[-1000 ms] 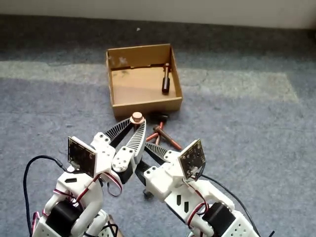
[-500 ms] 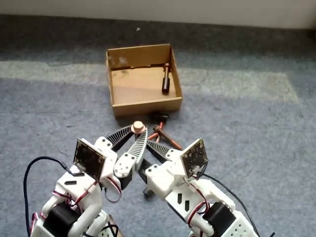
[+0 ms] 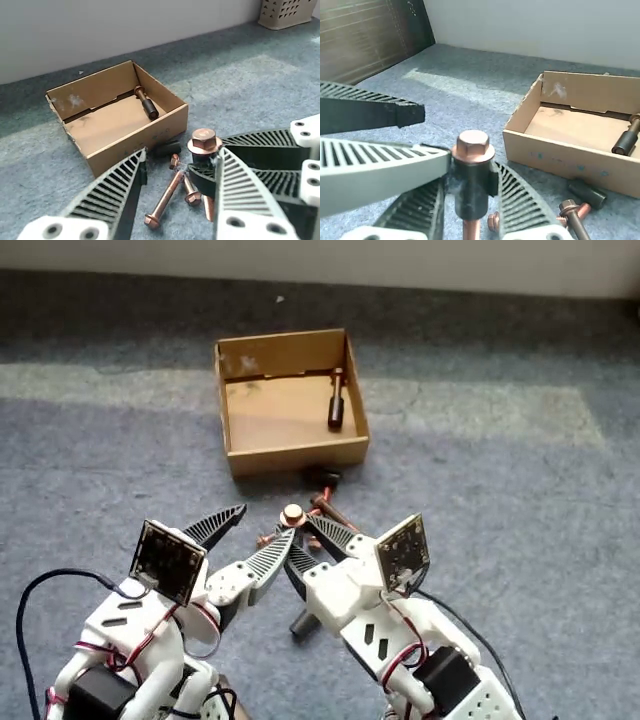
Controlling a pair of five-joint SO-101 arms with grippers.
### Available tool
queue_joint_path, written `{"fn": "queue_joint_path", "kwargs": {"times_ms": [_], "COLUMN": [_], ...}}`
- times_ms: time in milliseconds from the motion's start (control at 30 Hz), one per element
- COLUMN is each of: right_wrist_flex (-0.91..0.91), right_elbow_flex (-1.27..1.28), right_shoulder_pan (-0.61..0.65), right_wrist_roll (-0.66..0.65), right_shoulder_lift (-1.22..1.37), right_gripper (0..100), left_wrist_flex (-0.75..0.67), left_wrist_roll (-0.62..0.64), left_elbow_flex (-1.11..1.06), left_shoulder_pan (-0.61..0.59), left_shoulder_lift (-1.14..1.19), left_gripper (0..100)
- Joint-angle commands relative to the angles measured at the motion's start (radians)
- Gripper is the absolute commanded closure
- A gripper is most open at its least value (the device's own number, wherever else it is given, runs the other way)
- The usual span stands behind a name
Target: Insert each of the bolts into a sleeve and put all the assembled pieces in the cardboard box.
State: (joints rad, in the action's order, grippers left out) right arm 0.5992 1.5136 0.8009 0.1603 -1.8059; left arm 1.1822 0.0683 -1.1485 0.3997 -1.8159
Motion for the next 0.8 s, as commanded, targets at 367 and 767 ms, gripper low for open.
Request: {"fn": "queue_joint_path", "kwargs": {"times_ms": [367, 767], "right_wrist_flex": [-0.03, -0.027], "right_elbow_flex": [0.025, 0.018], "right_shoulder_pan": [-0.021, -0.134], "right_wrist_roll": [0.008, 0.009], "right_shoulder_lift": [-0.024, -0.016], "right_gripper": [99.4, 99.4], "left_wrist_flex": [0.094, -0.015], "left_wrist_roll": [-0.052, -0.189], "left_elbow_flex": [-0.054, -0.418], "left_shoulder_pan": [-0.572, -0.602], "left_shoulder_lift": [-0.004, -0.004], "left_gripper": [81, 99]}}
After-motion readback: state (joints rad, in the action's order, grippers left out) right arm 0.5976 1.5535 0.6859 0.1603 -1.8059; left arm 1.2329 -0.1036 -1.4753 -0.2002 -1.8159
